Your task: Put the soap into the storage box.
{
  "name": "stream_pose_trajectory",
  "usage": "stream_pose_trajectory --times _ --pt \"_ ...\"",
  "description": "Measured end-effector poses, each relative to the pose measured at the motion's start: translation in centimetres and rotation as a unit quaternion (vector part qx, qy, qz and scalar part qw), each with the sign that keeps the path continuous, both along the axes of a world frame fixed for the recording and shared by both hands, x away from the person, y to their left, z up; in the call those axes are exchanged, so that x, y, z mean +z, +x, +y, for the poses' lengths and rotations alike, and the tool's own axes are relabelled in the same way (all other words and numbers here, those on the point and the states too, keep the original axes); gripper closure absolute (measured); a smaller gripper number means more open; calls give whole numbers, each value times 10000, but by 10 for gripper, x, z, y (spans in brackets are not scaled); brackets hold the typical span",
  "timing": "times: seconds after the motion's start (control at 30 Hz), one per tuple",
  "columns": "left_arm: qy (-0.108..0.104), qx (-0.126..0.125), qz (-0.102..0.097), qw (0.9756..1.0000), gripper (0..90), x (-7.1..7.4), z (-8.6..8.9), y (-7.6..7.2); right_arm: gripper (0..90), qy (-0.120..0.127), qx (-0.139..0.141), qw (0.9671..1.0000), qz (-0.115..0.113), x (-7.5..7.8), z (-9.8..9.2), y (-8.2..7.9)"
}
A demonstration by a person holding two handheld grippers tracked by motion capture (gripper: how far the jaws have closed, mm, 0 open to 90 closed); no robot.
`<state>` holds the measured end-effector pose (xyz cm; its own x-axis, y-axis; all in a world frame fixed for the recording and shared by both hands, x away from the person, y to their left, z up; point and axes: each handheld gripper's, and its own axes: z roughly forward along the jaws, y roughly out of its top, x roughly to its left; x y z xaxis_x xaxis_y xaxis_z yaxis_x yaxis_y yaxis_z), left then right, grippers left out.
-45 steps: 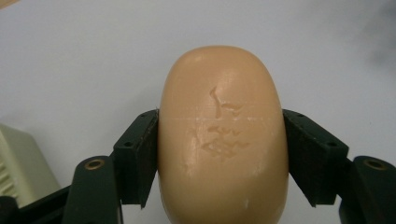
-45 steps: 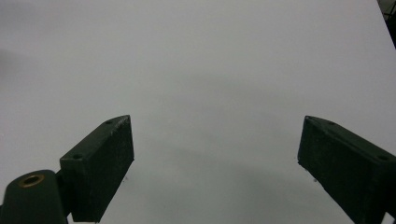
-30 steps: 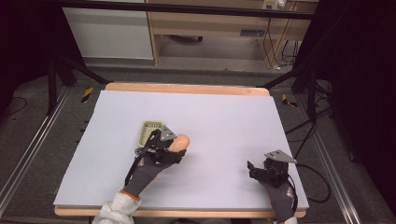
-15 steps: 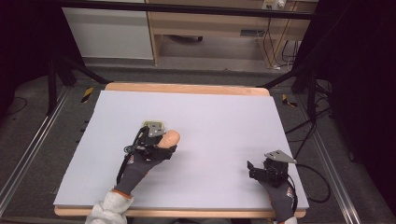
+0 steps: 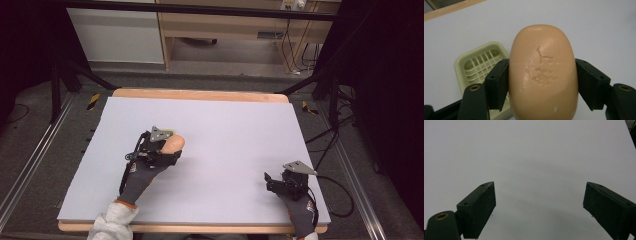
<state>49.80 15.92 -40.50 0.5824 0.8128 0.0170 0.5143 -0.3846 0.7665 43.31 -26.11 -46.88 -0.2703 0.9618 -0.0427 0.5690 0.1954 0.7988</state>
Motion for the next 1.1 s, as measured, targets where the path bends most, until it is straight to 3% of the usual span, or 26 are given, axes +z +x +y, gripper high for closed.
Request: stream_pose_trajectory --times 0.5,0.77,1.03,1.1 --pt "6 300 -51 9995 318 2 14 12 113 -14 -5 10000 -12 0 0 0" --pt "95 460 -17 9989 318 -3 18 23 113 5 4 10000 4 0 0 0" --pt "-10 623 28 9981 318 -7 23 33 113 -5 18 10000 -4 0 0 0" --pt "48 671 27 9977 318 -9 24 35 113 -5 32 10000 -16 0 0 0"
